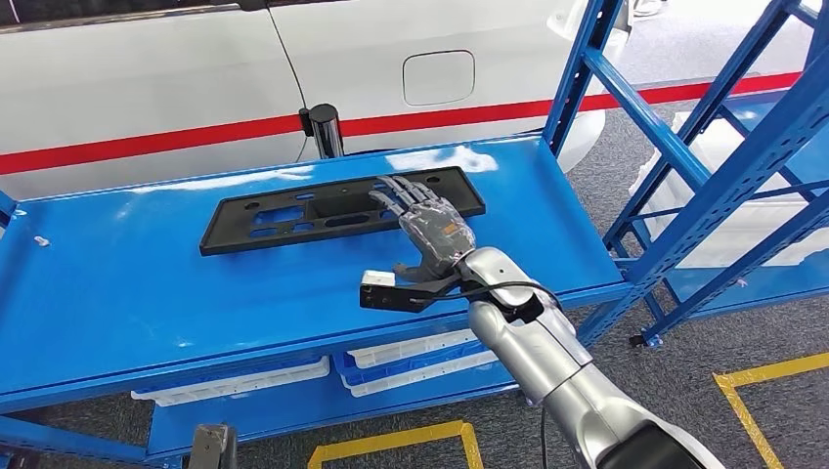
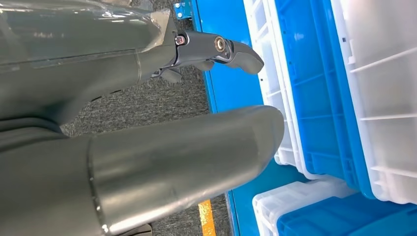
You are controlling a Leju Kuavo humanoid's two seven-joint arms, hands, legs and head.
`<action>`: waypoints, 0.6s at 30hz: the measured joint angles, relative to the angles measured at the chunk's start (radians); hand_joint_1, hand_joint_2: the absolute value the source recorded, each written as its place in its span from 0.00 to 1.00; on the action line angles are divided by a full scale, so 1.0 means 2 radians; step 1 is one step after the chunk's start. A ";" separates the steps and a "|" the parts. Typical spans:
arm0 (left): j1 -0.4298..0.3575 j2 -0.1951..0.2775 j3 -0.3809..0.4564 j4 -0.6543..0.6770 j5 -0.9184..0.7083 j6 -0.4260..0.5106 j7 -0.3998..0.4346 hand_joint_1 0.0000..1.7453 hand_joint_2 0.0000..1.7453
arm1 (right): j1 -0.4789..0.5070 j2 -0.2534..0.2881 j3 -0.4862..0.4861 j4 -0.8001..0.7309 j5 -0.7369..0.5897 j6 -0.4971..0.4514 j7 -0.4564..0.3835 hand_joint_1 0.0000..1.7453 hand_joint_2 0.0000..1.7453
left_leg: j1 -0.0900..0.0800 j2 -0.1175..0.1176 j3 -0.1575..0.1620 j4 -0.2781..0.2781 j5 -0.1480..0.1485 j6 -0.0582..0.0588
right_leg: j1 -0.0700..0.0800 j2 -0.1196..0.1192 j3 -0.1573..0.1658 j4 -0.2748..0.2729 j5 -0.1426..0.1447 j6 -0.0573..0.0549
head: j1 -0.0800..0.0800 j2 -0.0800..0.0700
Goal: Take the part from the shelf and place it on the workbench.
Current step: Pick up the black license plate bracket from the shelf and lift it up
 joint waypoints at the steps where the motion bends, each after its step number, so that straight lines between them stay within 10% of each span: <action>1: 0.000 0.000 0.000 0.000 0.000 0.000 0.000 0.00 0.00 | 0.001 -0.001 0.000 -0.002 0.000 0.000 0.000 0.00 1.00 | 0.000 0.000 0.000 0.000 0.000 0.000 | 0.000 0.000 0.000 0.000 0.000 0.000 | 0.000 0.000; 18: 0.000 -0.001 -0.008 0.000 0.000 0.000 0.002 0.00 0.00 | 0.004 -0.005 -0.009 0.006 0.066 -0.026 0.027 0.00 1.00 | 0.000 0.000 0.000 0.000 0.000 0.000 | 0.000 0.000 0.000 0.000 0.000 0.000 | 0.000 0.000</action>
